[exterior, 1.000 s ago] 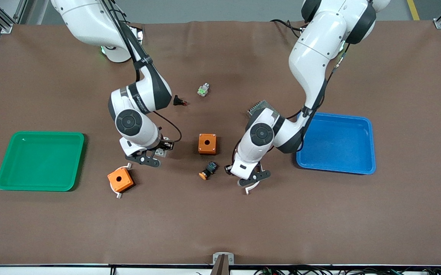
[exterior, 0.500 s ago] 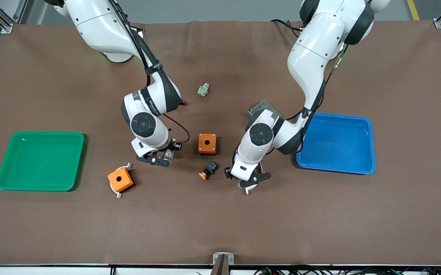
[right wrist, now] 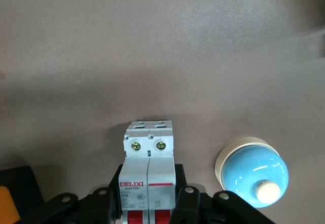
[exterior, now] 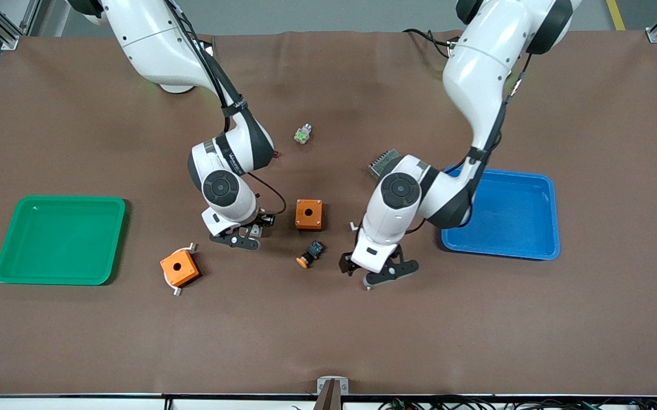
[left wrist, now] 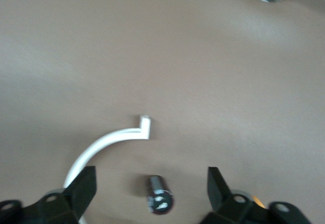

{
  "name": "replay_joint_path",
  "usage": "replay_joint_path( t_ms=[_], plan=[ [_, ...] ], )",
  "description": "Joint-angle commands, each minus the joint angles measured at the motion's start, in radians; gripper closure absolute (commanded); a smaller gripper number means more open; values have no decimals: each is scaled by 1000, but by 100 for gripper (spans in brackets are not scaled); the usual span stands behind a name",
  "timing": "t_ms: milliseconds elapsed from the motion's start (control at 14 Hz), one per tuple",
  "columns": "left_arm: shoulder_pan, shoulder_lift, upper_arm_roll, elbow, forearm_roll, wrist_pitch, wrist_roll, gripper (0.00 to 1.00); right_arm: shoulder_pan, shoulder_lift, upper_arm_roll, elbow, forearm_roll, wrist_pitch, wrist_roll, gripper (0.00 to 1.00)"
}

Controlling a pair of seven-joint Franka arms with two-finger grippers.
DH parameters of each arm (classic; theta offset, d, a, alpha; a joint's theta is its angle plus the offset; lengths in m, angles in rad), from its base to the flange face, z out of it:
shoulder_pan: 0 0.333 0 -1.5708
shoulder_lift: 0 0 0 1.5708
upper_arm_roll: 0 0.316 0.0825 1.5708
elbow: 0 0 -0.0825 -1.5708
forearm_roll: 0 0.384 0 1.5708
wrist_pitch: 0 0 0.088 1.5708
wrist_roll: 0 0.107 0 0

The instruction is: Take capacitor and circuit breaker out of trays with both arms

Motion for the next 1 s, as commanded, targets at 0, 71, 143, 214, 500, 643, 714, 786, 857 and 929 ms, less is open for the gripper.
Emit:
replay_joint_path(
  t_ms=[0,71,143,214,500,643,714,786,857,929],
  plan=[
    [54,-100,-2,-39,19,-121,82,0,10,-2,-7,42,19,-27,2,0],
    [71,-126,-2,-41,20,-187,127,0,4,-9,-7,57,19,-73,0,0],
    [95,-151,-2,-42,20,-248,190,0,-4,-28,-10,95,17,-147,-3,0],
    [123,-184,-4,-47,19,-314,269,0,-9,-45,-14,135,9,-223,-6,0],
    [224,-313,-12,-88,8,-437,357,0,-65,-163,-25,234,-50,-468,-37,0],
    [281,-376,-15,-116,-2,-479,461,0,-99,-241,-37,235,-81,-524,-101,0],
    [301,-408,-13,-136,-7,-506,512,0,-128,-280,-38,235,-81,-548,-126,0],
    [322,-442,-13,-151,-9,-517,532,0,-157,-314,-38,235,-81,-567,-143,0],
    [355,-486,-15,-173,-13,-526,552,0,-183,-349,-38,235,-83,-591,-158,0],
    [375,-531,-15,-200,-24,-542,611,0,-212,-375,-39,235,-89,-610,-178,0]
  ],
)
